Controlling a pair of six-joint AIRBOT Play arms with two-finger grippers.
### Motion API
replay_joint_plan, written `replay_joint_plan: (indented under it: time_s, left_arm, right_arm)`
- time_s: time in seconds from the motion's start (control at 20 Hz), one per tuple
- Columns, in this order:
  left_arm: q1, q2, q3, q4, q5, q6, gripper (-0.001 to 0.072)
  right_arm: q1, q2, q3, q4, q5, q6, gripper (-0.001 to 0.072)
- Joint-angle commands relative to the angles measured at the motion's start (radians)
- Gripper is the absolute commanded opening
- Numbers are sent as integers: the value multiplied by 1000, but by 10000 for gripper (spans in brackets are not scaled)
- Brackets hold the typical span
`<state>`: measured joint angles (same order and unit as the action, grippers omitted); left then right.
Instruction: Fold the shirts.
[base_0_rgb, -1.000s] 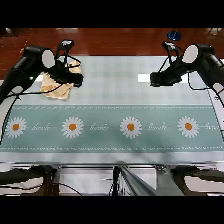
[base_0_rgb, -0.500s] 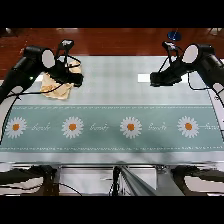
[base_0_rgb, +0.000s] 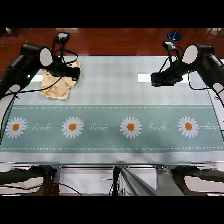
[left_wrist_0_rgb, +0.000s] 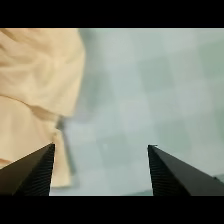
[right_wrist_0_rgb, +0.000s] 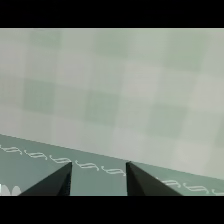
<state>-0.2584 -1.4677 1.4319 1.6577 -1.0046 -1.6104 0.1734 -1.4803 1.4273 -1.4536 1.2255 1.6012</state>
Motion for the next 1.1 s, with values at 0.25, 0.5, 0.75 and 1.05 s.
replay_joint_plan:
  time_s: [0.25, 0.5, 0.75, 1.05]
  left_arm:
    - [230, -87, 44, 20, 167, -34, 720]
    - [253, -220, 44, -2, 166, -34, 720]
    - [261, -317, 44, 0, 134, -34, 720]
    - [262, -291, 153, -1, 95, -34, 26]
  right_arm:
    - [0, 0, 0, -75, 38, -70, 395]
    - [0, 0, 0, -75, 38, -69, 395]
    - [0, 0, 0, -74, 39, -68, 395]
    - [0, 0, 0, -74, 48, -69, 395]
